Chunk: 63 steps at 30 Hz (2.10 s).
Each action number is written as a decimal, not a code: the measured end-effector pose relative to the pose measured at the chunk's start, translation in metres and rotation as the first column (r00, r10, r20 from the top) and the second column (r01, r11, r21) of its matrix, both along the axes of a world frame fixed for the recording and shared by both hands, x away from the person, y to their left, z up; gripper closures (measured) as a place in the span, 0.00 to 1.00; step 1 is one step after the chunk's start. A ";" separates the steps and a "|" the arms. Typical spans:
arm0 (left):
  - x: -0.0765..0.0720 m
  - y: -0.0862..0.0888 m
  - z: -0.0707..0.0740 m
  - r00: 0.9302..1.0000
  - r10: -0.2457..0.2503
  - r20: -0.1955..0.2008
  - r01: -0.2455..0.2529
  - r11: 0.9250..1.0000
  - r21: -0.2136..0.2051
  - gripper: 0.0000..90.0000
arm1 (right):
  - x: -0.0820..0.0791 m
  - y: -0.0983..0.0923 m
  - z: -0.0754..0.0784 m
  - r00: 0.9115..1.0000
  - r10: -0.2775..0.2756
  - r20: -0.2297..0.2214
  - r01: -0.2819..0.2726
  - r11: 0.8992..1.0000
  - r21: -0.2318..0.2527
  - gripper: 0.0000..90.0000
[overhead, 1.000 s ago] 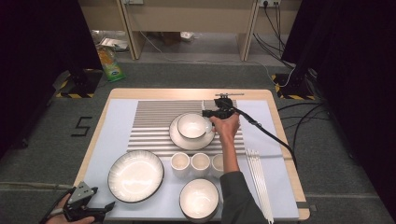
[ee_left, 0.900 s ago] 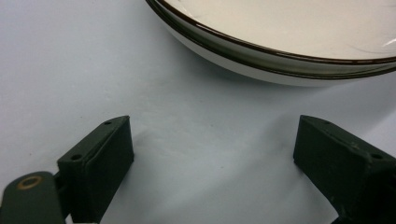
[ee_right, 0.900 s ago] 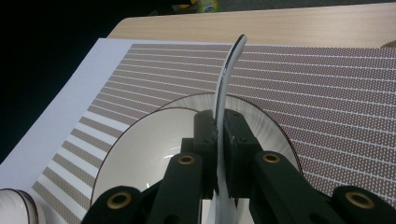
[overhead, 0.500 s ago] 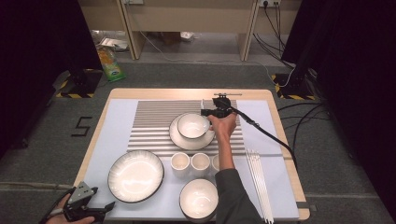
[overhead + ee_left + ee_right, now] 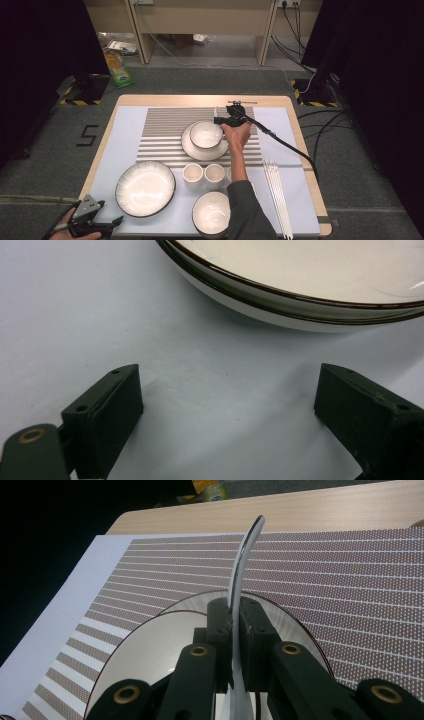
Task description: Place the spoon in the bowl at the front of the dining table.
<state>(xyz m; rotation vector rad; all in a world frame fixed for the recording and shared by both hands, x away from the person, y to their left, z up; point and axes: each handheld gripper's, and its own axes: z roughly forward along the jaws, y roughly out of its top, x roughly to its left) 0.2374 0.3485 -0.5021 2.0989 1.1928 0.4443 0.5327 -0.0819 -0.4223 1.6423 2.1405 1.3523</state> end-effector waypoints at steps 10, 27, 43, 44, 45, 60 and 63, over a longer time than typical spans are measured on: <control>0.000 0.000 0.000 1.000 0.000 0.001 0.000 1.000 0.000 0.12 | 0.001 0.003 -0.005 1.000 -0.010 -0.006 0.010 1.000 -0.002 0.94; 0.000 0.000 0.000 1.000 0.000 0.003 0.000 1.000 -0.002 0.12 | -0.001 0.001 -0.006 1.000 -0.007 0.001 0.007 1.000 -0.027 0.90; 0.000 0.000 0.000 1.000 0.001 0.005 -0.001 1.000 -0.002 0.12 | 0.002 0.004 -0.008 1.000 -0.019 0.016 0.020 0.996 -0.087 0.75; 0.000 0.000 0.000 1.000 -0.001 0.002 0.001 1.000 0.000 0.12 | 0.002 0.004 -0.008 0.999 -0.027 0.016 0.029 0.995 -0.091 0.74; 0.000 0.000 0.000 1.000 0.000 0.002 0.000 1.000 -0.001 0.12 | 0.003 0.004 -0.008 1.000 -0.026 0.014 0.027 0.996 -0.091 0.74; -0.001 0.000 -0.001 1.000 0.000 0.007 0.000 1.000 -0.005 0.12 | 0.003 -0.003 0.000 0.999 -0.043 0.025 0.046 0.992 -0.121 0.70; -0.001 0.001 -0.001 1.000 0.000 0.008 0.000 1.000 -0.006 0.12 | 0.001 -0.006 0.002 0.999 -0.026 0.024 0.029 0.990 -0.139 0.70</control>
